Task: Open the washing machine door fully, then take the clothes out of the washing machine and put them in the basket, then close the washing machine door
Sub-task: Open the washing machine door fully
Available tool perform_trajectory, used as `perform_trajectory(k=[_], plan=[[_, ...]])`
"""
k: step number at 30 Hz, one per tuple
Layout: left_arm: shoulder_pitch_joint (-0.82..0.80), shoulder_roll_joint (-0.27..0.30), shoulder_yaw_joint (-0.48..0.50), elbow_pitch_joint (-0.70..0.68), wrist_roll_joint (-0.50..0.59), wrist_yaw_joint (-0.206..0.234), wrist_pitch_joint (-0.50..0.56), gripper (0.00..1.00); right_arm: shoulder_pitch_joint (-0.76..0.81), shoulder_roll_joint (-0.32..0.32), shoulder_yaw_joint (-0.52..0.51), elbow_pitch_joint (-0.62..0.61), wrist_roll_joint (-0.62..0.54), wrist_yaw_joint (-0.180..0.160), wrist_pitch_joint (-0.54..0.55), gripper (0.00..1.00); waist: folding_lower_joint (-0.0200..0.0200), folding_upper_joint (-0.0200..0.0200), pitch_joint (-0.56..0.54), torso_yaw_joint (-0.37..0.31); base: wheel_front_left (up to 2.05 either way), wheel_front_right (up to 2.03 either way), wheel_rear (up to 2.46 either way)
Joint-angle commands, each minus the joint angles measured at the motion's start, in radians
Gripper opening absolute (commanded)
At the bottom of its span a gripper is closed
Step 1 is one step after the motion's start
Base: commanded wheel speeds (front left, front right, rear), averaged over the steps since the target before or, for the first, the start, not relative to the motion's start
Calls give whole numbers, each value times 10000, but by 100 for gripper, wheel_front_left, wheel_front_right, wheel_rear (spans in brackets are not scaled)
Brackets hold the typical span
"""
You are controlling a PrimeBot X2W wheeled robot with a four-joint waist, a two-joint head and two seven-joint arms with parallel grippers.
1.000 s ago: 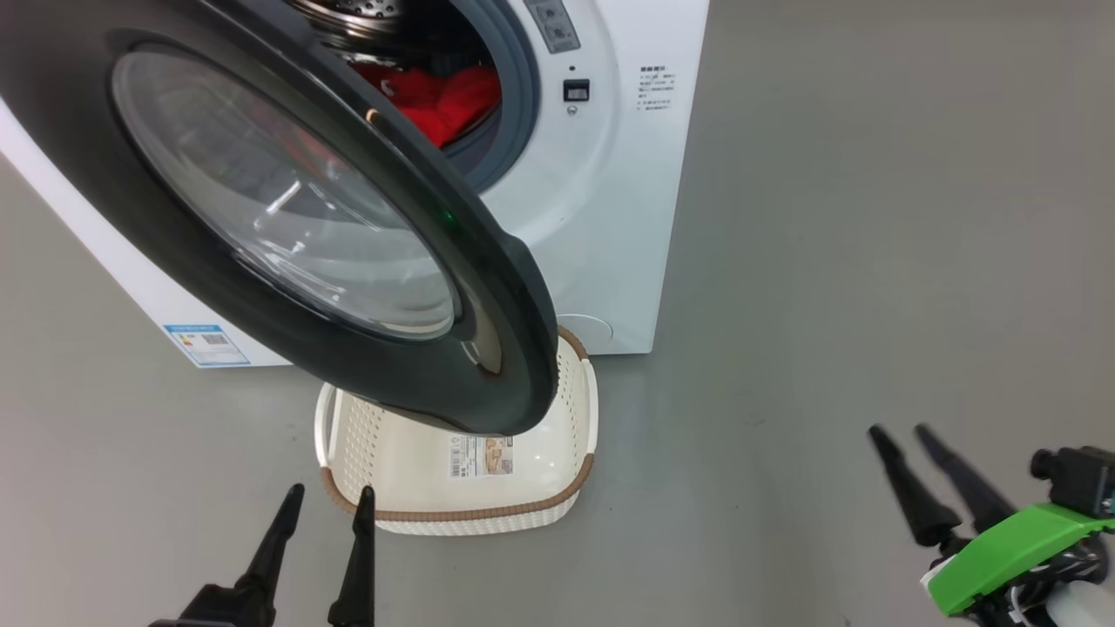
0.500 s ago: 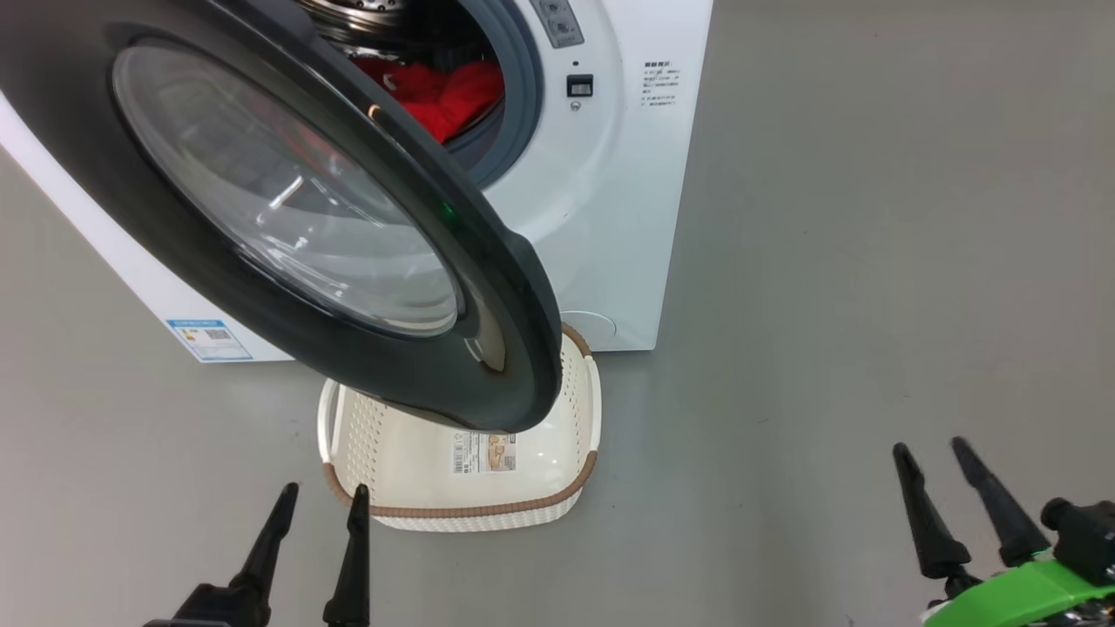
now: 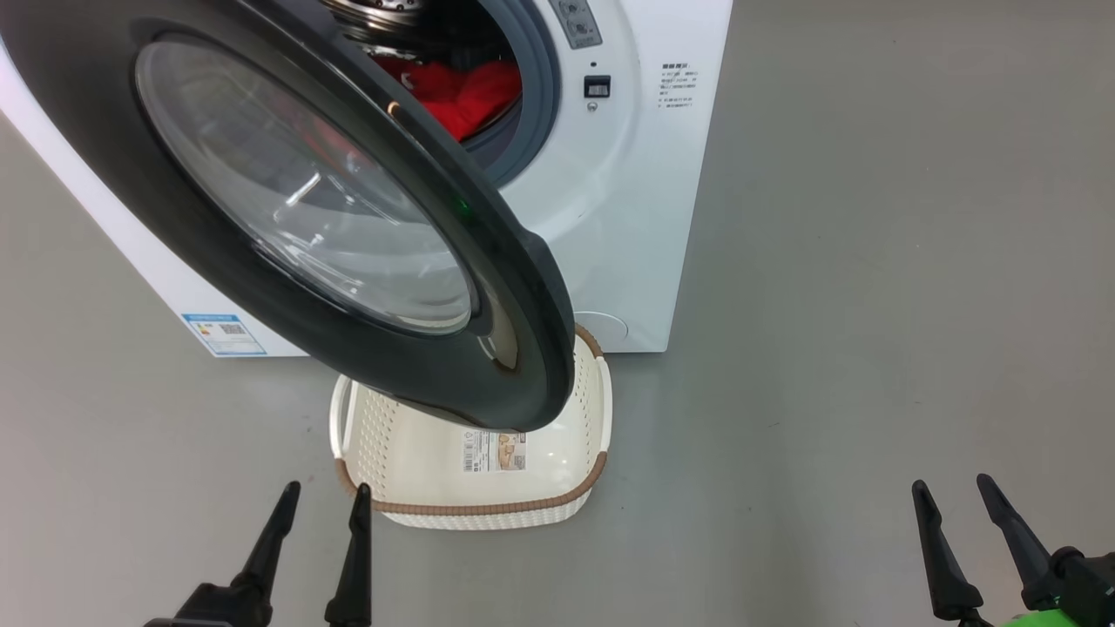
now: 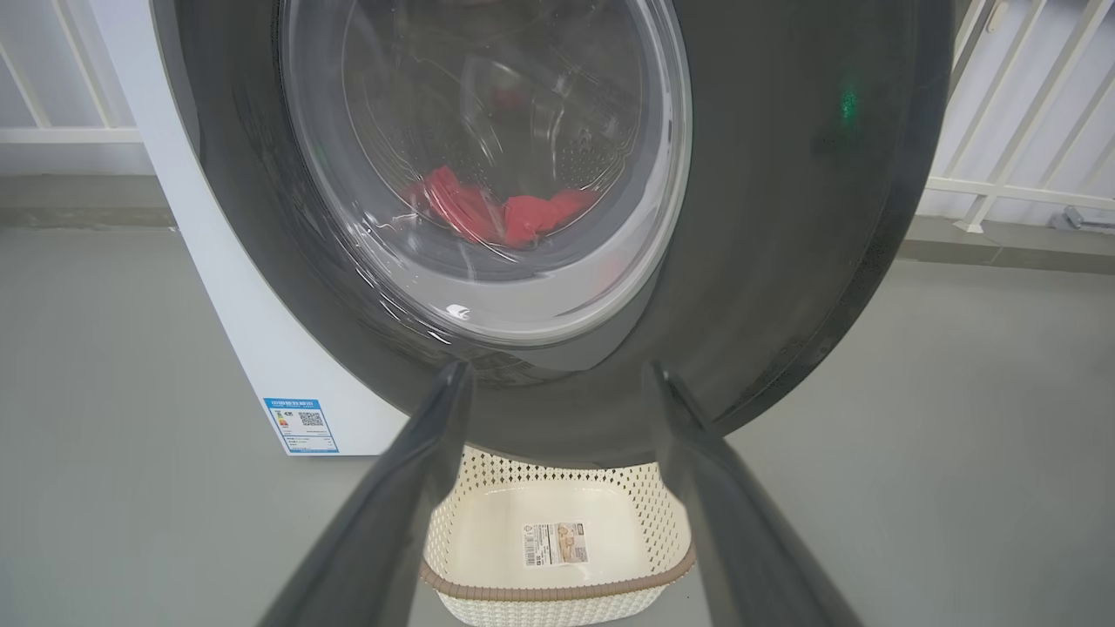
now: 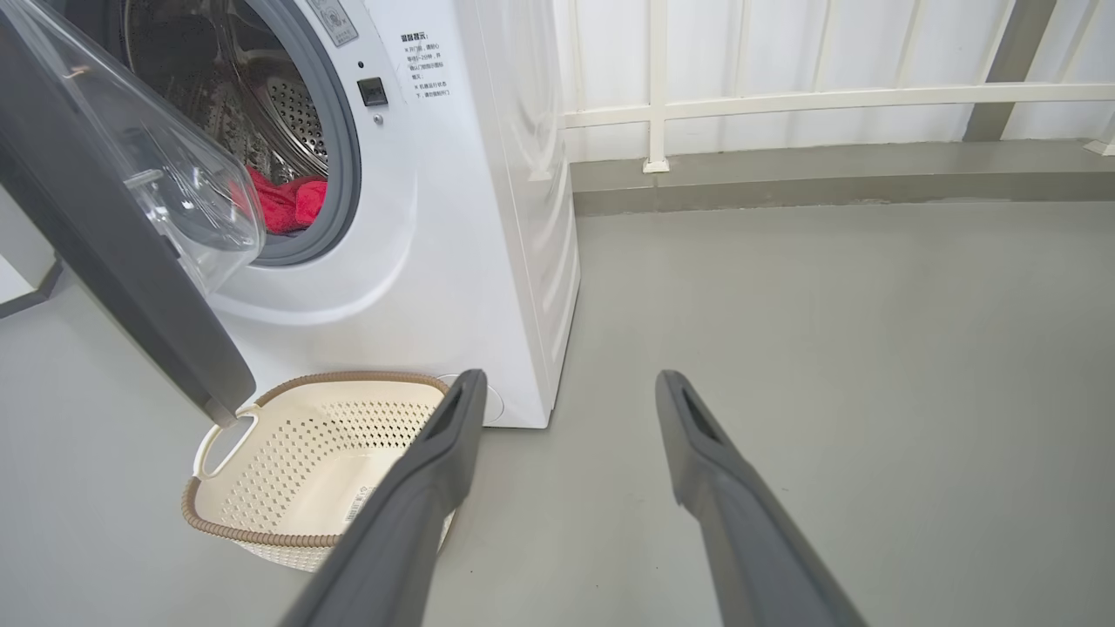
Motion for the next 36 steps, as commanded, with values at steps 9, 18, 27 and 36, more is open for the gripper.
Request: perform_trajectory(k=[9,18,27,36], plan=[[-118,104,199,-292,-96,102,-122,100,-132,-121,96,-154,-281,71,-66,100,0,0,-8,-1,0,0,0],[-145,104,100,-328,-162,134,-122,100,-295,-36,6,-420,-135,71,-66,100,0,0,32,111,0,0,0],[-92,104,-228,-386,-404,232,-122,100,-1056,77,491,-1097,1332,71,-66,0,0,0,16,529,0,0,0],[-51,104,-550,-492,-623,329,-122,100,-3022,-148,1911,-1347,3327,71,-66,0,0,0,119,1082,0,0,0]])
